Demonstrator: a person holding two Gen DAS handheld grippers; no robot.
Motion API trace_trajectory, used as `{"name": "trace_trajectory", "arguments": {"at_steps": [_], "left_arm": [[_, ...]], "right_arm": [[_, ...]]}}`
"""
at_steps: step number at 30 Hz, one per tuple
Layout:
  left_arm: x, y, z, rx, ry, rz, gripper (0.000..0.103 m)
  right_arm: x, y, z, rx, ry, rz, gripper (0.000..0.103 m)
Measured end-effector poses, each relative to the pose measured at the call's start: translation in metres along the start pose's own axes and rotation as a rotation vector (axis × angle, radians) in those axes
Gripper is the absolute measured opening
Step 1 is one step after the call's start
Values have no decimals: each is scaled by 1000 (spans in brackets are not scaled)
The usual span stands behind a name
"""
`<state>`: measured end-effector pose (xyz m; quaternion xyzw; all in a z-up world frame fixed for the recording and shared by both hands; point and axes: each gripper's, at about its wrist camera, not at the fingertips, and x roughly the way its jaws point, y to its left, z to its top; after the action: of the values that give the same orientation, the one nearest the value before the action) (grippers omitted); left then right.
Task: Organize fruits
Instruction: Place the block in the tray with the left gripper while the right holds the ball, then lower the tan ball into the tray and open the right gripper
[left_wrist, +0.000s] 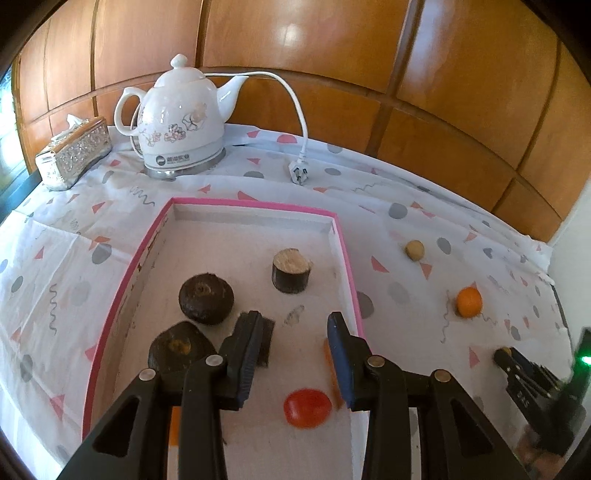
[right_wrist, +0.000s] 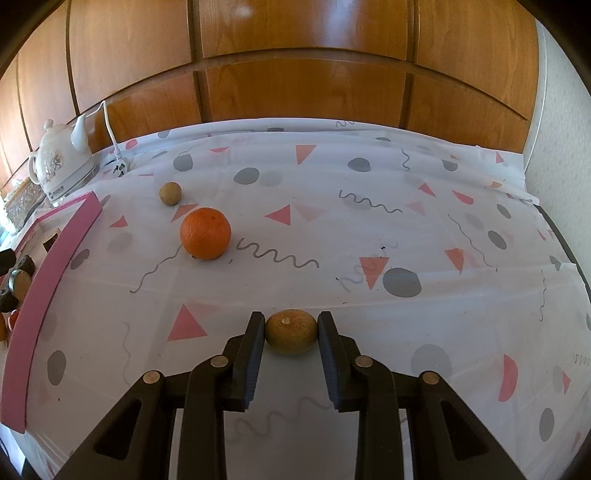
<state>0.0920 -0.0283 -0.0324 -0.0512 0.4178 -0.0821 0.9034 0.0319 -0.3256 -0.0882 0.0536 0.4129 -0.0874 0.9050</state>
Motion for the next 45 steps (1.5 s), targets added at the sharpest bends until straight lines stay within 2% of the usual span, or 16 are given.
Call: {"name": "trace_trajectory", "arguments": {"at_steps": [12,22,33,40,45], "left_arm": [[-14,-2,-19,31,3,0,37],[-21,7,-27,21,0,3,37],[-28,19,-29,2,-13,6,38],[-33,29,-29,-20,-23,10,38],[-34,41,-29,-48,-27,21,38]], "right_arm": [[0,1,0,-2,3,-4,29],[-4,17,2,-12,22,57,29],[-22,69,14,-79,23,223,29],[-38,127,36,-168,3,374,29],[-42,169,45,-240,-2,448,29]]}}
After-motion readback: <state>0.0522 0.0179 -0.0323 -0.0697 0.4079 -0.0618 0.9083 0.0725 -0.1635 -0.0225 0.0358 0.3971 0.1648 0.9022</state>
